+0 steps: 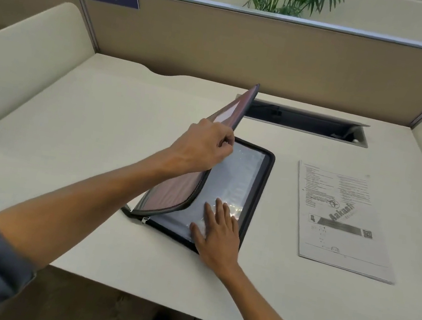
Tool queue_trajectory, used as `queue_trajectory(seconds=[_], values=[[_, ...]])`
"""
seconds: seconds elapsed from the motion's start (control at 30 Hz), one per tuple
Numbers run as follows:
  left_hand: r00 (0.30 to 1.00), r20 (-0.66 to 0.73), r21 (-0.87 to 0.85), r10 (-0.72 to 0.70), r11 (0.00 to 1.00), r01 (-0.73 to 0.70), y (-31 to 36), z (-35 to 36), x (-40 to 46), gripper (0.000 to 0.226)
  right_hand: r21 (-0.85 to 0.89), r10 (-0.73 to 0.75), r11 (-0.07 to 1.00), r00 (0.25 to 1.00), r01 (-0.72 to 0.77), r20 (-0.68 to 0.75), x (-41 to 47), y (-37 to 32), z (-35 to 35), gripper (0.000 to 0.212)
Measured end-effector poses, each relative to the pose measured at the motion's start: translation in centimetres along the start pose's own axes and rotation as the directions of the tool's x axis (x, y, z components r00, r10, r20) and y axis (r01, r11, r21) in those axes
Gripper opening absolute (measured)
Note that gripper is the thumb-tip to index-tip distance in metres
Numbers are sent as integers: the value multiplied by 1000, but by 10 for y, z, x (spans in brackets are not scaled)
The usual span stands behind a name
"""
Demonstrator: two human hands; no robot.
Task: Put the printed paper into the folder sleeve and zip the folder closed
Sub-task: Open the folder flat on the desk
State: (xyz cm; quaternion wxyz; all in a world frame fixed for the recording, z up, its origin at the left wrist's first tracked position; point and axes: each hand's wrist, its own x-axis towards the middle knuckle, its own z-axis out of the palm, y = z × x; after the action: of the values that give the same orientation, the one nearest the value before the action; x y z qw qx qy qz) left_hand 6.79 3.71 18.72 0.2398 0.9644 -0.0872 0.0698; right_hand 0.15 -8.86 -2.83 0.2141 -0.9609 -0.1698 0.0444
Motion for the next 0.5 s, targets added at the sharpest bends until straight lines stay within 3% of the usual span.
queue_trajectory(seconds=[0.17, 0.5], values=[[999, 52, 7, -9, 1000, 8, 2, -8, 3, 40, -49, -49, 998, 998, 47, -39, -6, 26, -7, 64], [964, -73, -327, -256, 919, 220, -45, -60, 11, 39, -93, -95, 991, 995, 91, -35, -11, 71, -33, 63]])
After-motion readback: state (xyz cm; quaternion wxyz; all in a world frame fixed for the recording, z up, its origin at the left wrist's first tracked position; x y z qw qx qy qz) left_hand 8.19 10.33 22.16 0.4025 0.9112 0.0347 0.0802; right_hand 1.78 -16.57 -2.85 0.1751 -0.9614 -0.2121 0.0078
